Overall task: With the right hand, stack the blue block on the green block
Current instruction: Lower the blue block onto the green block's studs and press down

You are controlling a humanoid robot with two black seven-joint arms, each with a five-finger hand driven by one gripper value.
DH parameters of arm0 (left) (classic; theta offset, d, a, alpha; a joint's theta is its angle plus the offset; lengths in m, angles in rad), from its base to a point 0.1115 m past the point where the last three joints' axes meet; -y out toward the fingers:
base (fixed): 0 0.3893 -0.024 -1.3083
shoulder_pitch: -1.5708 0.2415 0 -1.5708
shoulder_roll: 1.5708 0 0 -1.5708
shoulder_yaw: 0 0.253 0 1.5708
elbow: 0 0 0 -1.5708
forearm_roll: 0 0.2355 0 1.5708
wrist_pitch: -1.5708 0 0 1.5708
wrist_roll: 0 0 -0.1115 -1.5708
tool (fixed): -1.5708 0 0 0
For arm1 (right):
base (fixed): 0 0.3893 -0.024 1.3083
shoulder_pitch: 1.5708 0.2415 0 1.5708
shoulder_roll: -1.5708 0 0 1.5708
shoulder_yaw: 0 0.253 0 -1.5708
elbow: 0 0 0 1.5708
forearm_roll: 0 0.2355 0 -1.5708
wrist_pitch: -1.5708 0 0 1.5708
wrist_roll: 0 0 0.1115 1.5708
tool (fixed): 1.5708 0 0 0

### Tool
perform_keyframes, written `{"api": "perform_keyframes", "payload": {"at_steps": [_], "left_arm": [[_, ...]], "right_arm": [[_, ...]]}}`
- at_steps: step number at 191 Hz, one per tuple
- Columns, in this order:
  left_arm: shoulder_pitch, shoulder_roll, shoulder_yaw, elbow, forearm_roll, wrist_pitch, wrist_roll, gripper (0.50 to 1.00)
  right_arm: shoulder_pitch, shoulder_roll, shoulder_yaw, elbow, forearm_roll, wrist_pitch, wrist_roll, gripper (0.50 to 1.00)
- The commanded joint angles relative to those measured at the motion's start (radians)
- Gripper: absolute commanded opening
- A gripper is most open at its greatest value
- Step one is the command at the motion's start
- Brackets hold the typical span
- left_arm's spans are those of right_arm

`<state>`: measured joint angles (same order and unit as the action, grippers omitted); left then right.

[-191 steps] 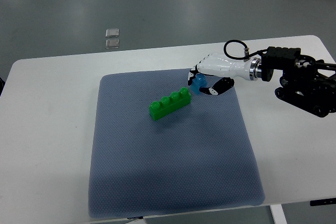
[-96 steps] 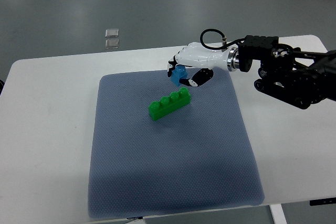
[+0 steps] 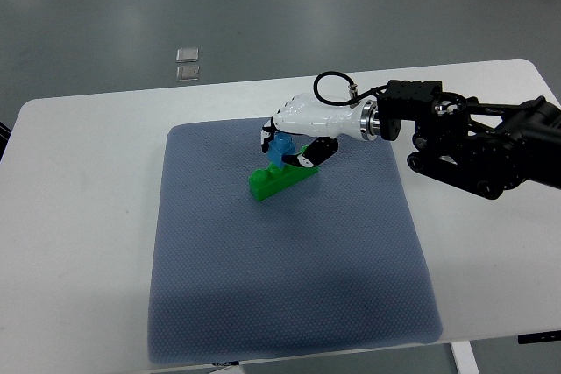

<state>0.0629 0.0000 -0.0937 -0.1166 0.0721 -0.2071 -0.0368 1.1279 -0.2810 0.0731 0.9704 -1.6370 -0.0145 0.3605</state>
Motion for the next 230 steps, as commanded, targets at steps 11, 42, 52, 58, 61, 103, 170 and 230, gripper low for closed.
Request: {"api": "perform_keyframes", "payload": {"at_steps": [11,42,52,58,61,103,170,230], "left_arm": [[0.000,0.000,0.000,0.000,0.000,0.000,0.000,1.000],[0.000,0.000,0.000,0.000,0.000,0.000,0.000,1.000],[0.000,0.000,0.000,0.000,0.000,0.000,0.000,1.000],[0.000,0.000,0.000,0.000,0.000,0.000,0.000,1.000],[0.000,0.000,0.000,0.000,0.000,0.000,0.000,1.000],[0.000,0.000,0.000,0.000,0.000,0.000,0.000,1.000],[0.000,0.000,0.000,0.000,0.000,0.000,0.000,1.000],[0.000,0.000,0.000,0.000,0.000,0.000,0.000,1.000]], "right_arm": [[-0.002,-0.006,-0.013,-0.009,-0.001,-0.007,0.001,0.500],[0.003,-0.012,-0.021,-0.012,-0.004,-0.008,0.001,0.500],[0.003,-0.015,-0.021,-0.012,-0.006,-0.008,0.001,0.500],[0.003,-0.017,-0.021,-0.012,-0.006,-0.008,0.001,0.500],[0.003,-0.017,-0.021,-0.012,-0.006,-0.008,0.001,0.500],[-0.010,-0.012,-0.021,-0.029,-0.006,-0.010,0.001,0.500],[-0.020,0.002,-0.016,-0.055,-0.027,-0.024,0.001,0.500],[-0.022,0.011,-0.018,-0.062,-0.035,-0.038,0.000,0.500]]}}
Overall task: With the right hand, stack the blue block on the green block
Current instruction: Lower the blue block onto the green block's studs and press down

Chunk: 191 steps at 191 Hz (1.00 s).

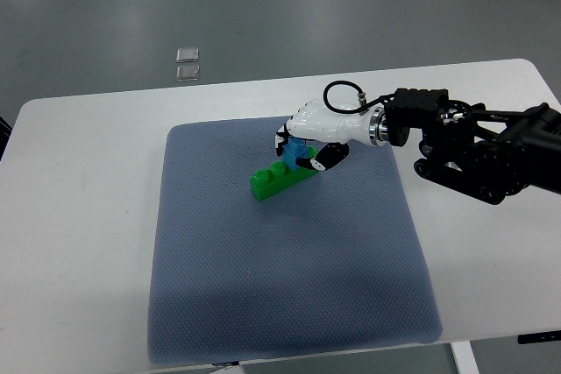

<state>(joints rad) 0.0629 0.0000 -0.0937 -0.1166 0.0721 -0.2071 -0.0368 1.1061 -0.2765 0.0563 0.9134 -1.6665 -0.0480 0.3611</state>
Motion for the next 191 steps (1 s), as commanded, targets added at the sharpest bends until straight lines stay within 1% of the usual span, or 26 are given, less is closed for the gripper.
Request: {"api": "perform_keyframes", "payload": {"at_steps": [1,26,191], "left_arm": [[0.000,0.000,0.000,0.000,0.000,0.000,0.000,1.000],[0.000,0.000,0.000,0.000,0.000,0.000,0.000,1.000],[0.000,0.000,0.000,0.000,0.000,0.000,0.000,1.000]], "right_arm": [[-0.002,0.008,-0.001,-0.007,-0.007,-0.006,-0.001,0.500],[-0.012,0.014,-0.003,-0.025,-0.015,-0.016,-0.002,0.500],[-0.026,0.034,-0.007,-0.037,-0.036,-0.036,-0.002,0.500]]}}
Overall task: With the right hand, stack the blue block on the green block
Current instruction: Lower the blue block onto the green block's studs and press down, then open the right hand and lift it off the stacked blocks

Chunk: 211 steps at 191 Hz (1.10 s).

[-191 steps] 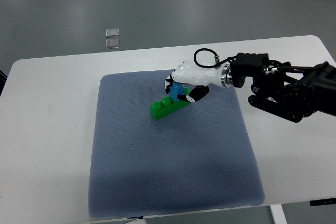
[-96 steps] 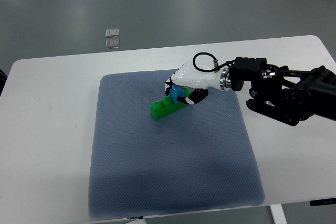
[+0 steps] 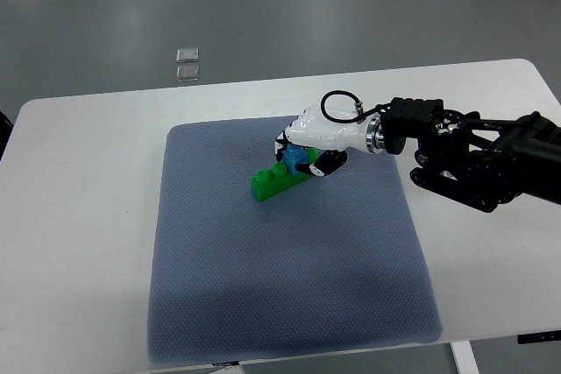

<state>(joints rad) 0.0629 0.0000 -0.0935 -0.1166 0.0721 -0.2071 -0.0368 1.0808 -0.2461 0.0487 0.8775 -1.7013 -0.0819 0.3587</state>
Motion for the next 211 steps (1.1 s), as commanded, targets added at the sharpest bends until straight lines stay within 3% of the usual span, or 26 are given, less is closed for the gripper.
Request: {"api": "perform_keyframes", "payload": {"at_steps": [1,21,38,79,108,140,166,194,211], "left_arm": [[0.000,0.000,0.000,0.000,0.000,0.000,0.000,1.000],[0.000,0.000,0.000,0.000,0.000,0.000,0.000,1.000],[0.000,0.000,0.000,0.000,0.000,0.000,0.000,1.000],[0.000,0.000,0.000,0.000,0.000,0.000,0.000,1.000],[0.000,0.000,0.000,0.000,0.000,0.000,0.000,1.000],[0.000,0.000,0.000,0.000,0.000,0.000,0.000,1.000],[0.000,0.000,0.000,0.000,0.000,0.000,0.000,1.000],[0.000,0.000,0.000,0.000,0.000,0.000,0.000,1.000],[0.000,0.000,0.000,0.000,0.000,0.000,0.000,1.000]], "right_arm": [[-0.001,0.004,0.000,-0.002,-0.001,-0.002,0.000,0.500],[-0.002,0.004,0.000,-0.002,0.000,-0.004,0.000,0.502],[-0.006,0.005,0.002,-0.002,0.002,-0.004,0.000,0.562],[-0.006,0.004,0.002,-0.002,0.003,-0.004,0.002,0.635],[-0.004,0.004,0.003,-0.002,0.005,-0.006,0.002,0.648],[-0.004,0.004,0.003,0.000,0.005,-0.006,0.002,0.686],[-0.004,0.004,0.005,0.000,0.009,-0.010,0.003,0.746],[-0.002,0.004,0.007,0.000,0.012,-0.010,0.003,0.758],[-0.002,0.004,0.011,0.002,0.017,-0.010,0.005,0.795]]}}
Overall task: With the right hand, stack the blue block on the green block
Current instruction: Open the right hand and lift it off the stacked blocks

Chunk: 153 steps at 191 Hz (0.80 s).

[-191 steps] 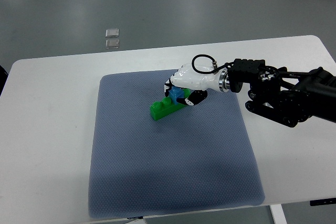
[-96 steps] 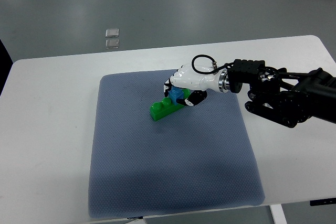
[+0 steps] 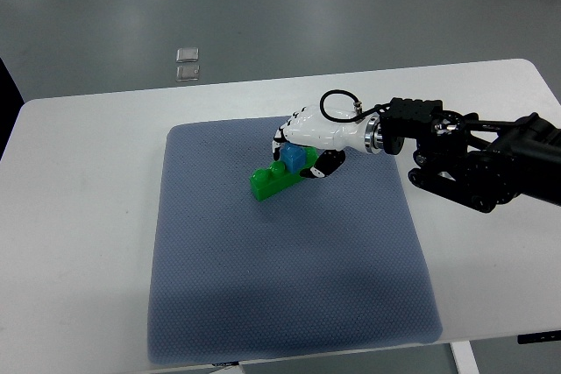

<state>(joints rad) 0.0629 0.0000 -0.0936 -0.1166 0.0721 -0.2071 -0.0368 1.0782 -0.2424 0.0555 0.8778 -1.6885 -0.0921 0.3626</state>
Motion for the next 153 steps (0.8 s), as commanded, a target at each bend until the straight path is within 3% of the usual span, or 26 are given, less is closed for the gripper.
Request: {"api": "perform_keyframes", "payload": {"at_steps": [1,16,37,46,58,137,153], "left_arm": [[0.000,0.000,0.000,0.000,0.000,0.000,0.000,1.000],[0.000,0.000,0.000,0.000,0.000,0.000,0.000,1.000],[0.000,0.000,0.000,0.000,0.000,0.000,0.000,1.000],[0.000,0.000,0.000,0.000,0.000,0.000,0.000,1.000],[0.000,0.000,0.000,0.000,0.000,0.000,0.000,1.000],[0.000,0.000,0.000,0.000,0.000,0.000,0.000,1.000],[0.000,0.000,0.000,0.000,0.000,0.000,0.000,1.000]], "right_arm": [[0.000,0.000,0.004,0.001,0.004,0.000,0.001,0.795],[0.002,0.000,0.007,0.009,0.007,0.000,0.004,0.850],[0.003,-0.002,0.012,0.020,0.027,0.005,0.007,0.860],[0.005,-0.006,0.012,0.033,0.052,0.006,0.007,0.899],[0.008,-0.015,0.012,0.058,0.084,0.006,0.009,0.913],[0.034,-0.113,0.084,0.138,0.332,0.015,0.002,0.913],[0.036,-0.150,0.119,0.127,0.477,0.074,-0.005,0.913]]}}
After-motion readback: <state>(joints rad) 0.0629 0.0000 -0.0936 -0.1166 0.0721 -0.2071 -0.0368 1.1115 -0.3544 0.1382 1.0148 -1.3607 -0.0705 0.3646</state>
